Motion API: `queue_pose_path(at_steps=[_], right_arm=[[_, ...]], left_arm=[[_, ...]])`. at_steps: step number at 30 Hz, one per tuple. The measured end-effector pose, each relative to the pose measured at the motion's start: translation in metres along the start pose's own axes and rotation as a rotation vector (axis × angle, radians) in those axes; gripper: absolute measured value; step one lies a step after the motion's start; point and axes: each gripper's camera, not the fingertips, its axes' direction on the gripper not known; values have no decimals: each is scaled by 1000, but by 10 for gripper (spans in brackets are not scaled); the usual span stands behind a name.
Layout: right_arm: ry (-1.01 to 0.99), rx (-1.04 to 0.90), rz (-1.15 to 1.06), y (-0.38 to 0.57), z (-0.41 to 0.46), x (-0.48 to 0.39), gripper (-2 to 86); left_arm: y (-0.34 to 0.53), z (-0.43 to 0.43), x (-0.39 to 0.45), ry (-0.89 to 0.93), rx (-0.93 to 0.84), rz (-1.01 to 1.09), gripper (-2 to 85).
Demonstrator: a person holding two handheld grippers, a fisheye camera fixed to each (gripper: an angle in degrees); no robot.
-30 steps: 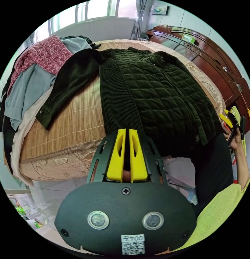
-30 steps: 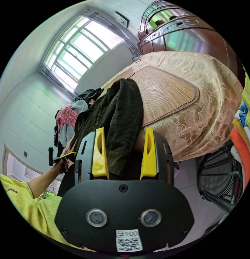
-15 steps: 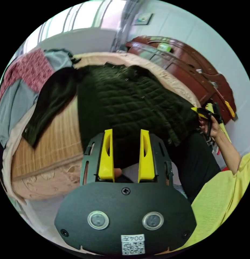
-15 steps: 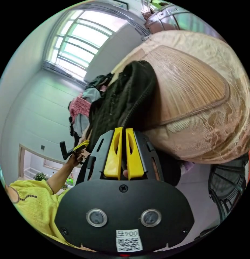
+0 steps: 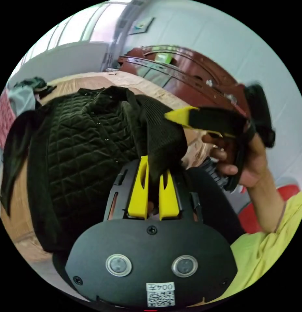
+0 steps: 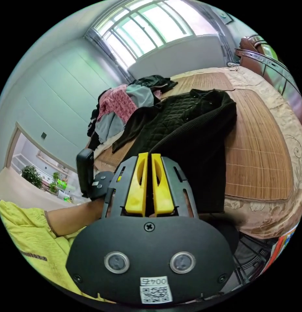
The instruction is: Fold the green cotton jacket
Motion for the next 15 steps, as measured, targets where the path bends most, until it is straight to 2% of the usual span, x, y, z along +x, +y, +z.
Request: queue_pose_path(at_steps=[2,5,12,15], right_arm=[[-38,74,42,11,-23,21,88],[61,21,90,32,-33,57,126],[204,-173,169,61,24,84,157],[138,-123,173,55,30,71,161]], left_arm=[[5,-27,-48,157,102,-182,14],[18,-57,-97,313,211,-329,19],[13,-90,-124,419,229,-341,32],[-5,-101,-113,441,207,-284,34]])
